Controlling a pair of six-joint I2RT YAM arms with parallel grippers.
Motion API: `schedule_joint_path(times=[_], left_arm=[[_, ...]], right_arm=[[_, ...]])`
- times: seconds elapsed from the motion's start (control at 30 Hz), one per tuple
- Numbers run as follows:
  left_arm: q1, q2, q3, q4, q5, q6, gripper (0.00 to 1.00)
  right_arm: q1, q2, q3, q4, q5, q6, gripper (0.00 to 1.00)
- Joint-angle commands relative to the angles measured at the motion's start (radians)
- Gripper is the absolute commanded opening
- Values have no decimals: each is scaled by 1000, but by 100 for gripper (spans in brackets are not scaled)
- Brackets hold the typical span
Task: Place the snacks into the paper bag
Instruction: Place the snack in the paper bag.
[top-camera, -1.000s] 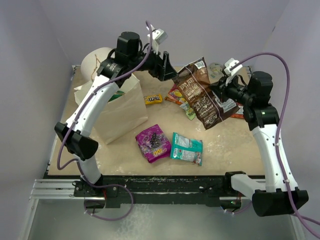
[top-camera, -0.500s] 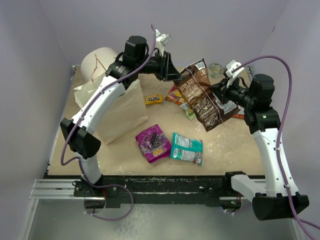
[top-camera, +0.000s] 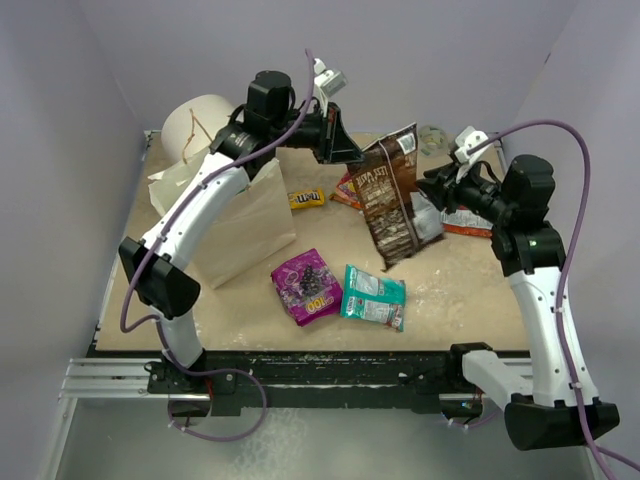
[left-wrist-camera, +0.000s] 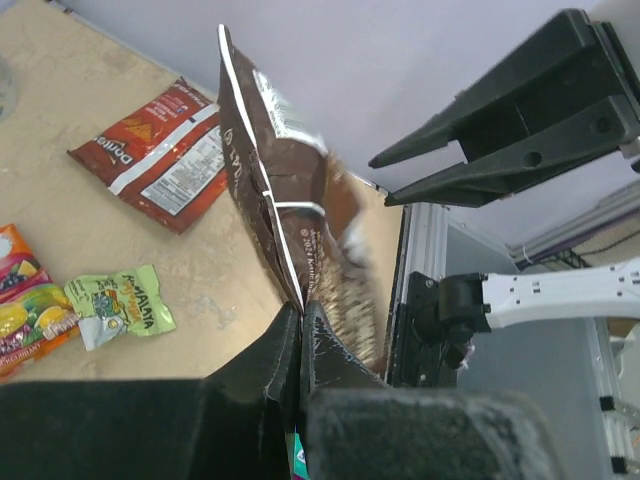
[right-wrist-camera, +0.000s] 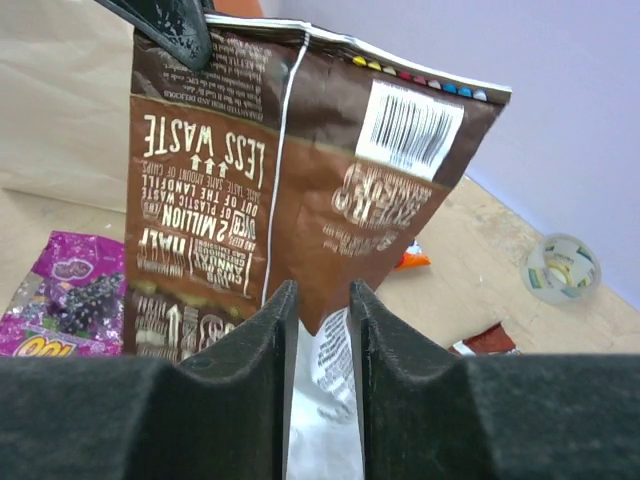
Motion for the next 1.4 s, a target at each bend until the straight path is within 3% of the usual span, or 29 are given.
schedule_joint_path(times=[0.0, 0.1, 0.27, 0.57, 0.77, 1.0, 1.2, 1.37], left_arm=[[-5, -99, 33, 39, 95, 120, 0], [-5, -122, 57, 4, 89, 175, 0], [-5, -169, 93, -55, 68, 260, 0], [-5, -257, 216, -182, -143, 514, 0], [-5, -284, 324, -216, -297, 603, 0], [-5, -290, 438, -160, -489, 643, 0], [-5, -261, 566, -80, -678, 778, 0], [-5, -255, 574, -23, -759, 918, 0]], right_arm=[[7, -26, 2, -26, -71, -58, 38], [7, -20, 12, -101, -83, -111, 52], [7, -49, -5, -169, -66, -152, 60], [7, -106, -76, -182, -6, -163, 63], [7, -121, -107, -172, 15, -164, 63], [6, -115, -118, -166, 13, -166, 63], [5, -106, -118, -165, 6, -165, 63], [5, -110, -125, -164, 2, -166, 63]])
